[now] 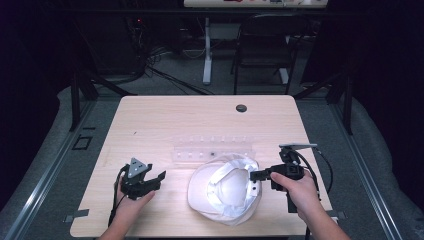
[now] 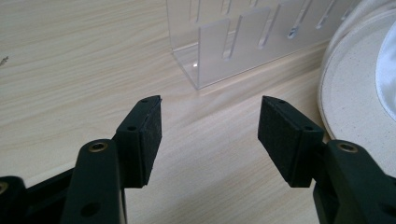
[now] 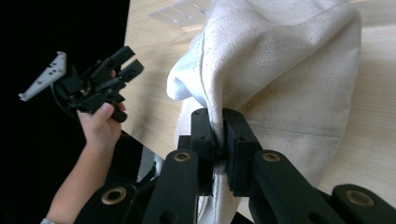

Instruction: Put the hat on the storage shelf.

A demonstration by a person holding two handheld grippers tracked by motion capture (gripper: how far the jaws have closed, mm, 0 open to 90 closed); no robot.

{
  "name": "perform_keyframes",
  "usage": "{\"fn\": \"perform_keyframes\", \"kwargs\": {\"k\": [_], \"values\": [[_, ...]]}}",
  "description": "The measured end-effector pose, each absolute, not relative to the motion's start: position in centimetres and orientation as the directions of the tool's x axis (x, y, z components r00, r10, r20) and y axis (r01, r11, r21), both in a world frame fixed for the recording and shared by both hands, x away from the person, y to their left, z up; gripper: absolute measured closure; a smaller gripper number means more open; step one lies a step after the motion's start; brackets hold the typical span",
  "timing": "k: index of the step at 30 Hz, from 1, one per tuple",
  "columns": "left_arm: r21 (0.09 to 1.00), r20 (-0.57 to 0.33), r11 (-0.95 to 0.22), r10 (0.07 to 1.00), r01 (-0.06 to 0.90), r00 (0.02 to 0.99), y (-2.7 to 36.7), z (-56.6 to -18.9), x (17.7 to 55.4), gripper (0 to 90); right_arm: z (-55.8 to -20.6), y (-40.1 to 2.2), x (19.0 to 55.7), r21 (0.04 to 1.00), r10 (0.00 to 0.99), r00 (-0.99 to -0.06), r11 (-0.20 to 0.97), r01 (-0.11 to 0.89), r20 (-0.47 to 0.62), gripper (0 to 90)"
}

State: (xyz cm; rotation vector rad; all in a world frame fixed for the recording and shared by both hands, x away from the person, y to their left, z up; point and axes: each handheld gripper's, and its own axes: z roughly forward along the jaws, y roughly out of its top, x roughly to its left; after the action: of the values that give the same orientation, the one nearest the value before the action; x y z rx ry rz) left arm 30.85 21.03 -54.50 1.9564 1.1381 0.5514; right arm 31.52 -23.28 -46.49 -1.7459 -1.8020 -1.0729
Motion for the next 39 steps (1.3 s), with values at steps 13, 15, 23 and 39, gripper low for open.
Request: {"fn": "perform_keyframes", "kwargs": {"k": [13,15,23,39], "values": [[0.807,-0.017,-0.284,0.865,0.517,0.501,21.0,-54.4,30.8,40.3,-43.8,-22.3,31.8,0.296,0.574,-0.187,-0.102,0.95,0.797,83.9],[0.809,-0.019,-0.28,0.866,0.516,0.501,21.0,-54.4,30.8,40.3,-43.3,-22.1,31.9,0.305,0.567,-0.199,-0.097,0.948,0.799,83.8],[0.809,-0.013,-0.288,0.863,0.513,0.505,21.0,-54.4,30.8,40.3,-41.8,-21.1,32.1,0.327,0.533,-0.233,-0.086,0.941,0.813,83.9],[0.809,-0.019,-0.285,0.861,0.514,0.508,21.0,-54.3,30.7,40.3,-38.0,-20.3,32.3,0.37,0.533,-0.268,-0.093,0.924,0.803,83.9]]}}
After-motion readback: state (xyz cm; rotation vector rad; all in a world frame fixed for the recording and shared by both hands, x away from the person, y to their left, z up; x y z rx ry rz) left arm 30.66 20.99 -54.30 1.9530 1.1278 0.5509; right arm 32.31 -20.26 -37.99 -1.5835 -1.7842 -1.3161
